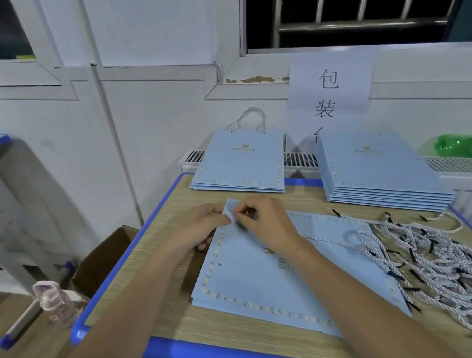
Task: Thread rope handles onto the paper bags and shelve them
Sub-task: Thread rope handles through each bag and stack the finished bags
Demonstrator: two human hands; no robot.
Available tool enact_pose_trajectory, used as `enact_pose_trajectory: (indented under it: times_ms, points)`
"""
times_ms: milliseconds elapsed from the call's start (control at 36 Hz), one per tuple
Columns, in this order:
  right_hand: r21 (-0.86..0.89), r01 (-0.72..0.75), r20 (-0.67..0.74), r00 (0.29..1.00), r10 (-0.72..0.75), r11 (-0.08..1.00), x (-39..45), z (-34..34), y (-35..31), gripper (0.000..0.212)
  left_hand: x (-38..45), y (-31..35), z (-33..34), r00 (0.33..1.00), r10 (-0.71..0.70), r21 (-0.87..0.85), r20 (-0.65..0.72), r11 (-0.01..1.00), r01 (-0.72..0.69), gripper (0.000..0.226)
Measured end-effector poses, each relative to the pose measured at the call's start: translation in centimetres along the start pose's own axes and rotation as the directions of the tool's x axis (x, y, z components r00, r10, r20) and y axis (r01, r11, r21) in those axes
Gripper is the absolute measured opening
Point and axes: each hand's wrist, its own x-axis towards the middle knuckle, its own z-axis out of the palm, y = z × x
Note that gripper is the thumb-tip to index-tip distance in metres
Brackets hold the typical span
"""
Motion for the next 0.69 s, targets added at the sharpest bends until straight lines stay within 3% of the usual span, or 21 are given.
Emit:
enact_pose_trajectory:
  times_ms: [83,139,222,389,500,639,694]
  points:
    - [0.085,0.031,-0.045,0.999,-0.027,0.996,-0.2,-0.2,0.1,0.014,0.2,0.0,0.3,0.999,-0.020,-0.225,-0.039,0.974,0.011,0.024]
    - [0.134,0.030,-0.062,0.998,-0.022,0.991,-0.4,-0.4,0.2,0.017,0.2,0.1,0.4,0.997,0.026,-0.259,-0.072,0.965,-0.044,0.035]
    - [0.167,0.000,-0.062,0.998,0.011,0.986,-0.6,-0.6,0.6,0.020,-0.2,-0.2,0.6,0.976,0.217,-0.162,-0.035,0.962,-0.220,0.033]
    - [0.295,-0.056,-0.037,0.997,0.070,0.954,-0.7,-0.6,0.7,0.018,0.0,-0.8,0.9,0.895,0.445,0.037,-0.036,0.895,-0.444,0.044]
    - [0.334,-0.061,-0.025,0.997,0.073,0.941,-0.6,-0.6,0.5,0.022,1.0,-1.3,1.2,0.853,0.510,0.239,-0.110,0.846,-0.476,0.041]
    - [0.353,-0.047,-0.010,0.998,0.054,0.935,-0.6,-0.6,0.2,0.021,0.7,-1.0,1.4,0.811,0.561,0.308,-0.167,0.811,-0.497,0.016]
    - [0.336,-0.040,-0.009,0.999,0.046,0.941,-0.6,-0.6,0.2,0.019,0.6,-0.9,1.5,0.817,0.551,0.350,-0.169,0.808,-0.473,0.022]
